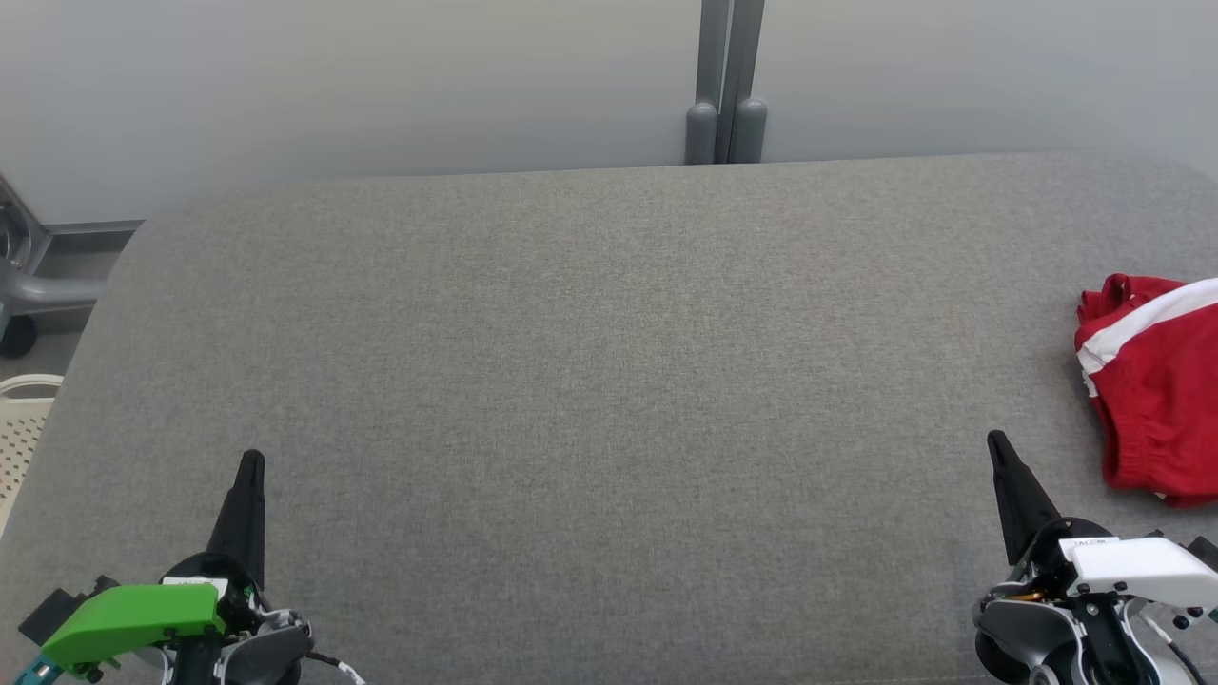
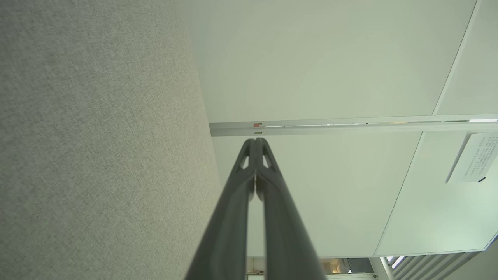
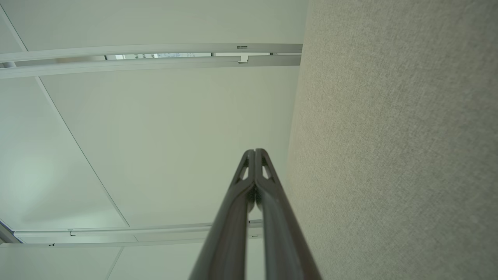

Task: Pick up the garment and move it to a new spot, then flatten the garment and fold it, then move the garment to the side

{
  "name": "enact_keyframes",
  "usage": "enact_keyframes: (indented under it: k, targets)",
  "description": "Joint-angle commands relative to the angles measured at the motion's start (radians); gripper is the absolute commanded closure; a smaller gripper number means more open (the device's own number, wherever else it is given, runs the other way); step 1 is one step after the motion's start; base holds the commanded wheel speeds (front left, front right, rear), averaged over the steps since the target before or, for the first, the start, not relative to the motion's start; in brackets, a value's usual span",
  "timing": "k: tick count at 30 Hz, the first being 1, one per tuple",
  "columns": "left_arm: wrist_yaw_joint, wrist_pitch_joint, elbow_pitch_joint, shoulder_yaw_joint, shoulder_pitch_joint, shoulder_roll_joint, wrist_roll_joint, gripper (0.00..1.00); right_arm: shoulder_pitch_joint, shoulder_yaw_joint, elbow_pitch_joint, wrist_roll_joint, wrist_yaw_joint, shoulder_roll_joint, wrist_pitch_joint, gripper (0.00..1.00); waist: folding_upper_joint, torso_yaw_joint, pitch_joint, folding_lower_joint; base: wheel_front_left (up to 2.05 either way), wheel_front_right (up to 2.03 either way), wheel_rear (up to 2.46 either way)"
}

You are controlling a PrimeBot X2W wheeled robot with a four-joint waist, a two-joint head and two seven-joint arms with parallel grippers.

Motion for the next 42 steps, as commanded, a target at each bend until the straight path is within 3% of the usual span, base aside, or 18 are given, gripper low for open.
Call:
enact_keyframes:
  k: [1, 42]
  targets:
    - [-0.006, 0.002, -0.002, 0.002, -0.01, 0.0, 0.0, 1.0, 0.008, -0.003, -0.005, 0.006, 0.0, -0.004, 0.004, 1.0, 0.0, 0.0, 0.0, 0.0, 0.0, 0.0, 0.0]
    - [-0.006, 0.002, -0.002, 0.002, -0.01, 0.0, -0.001, 1.0, 0.008, -0.003, -0.005, 0.006, 0.0, -0.004, 0.004, 1.0, 0.0, 0.0, 0.0, 0.0, 0.0, 0.0, 0.0]
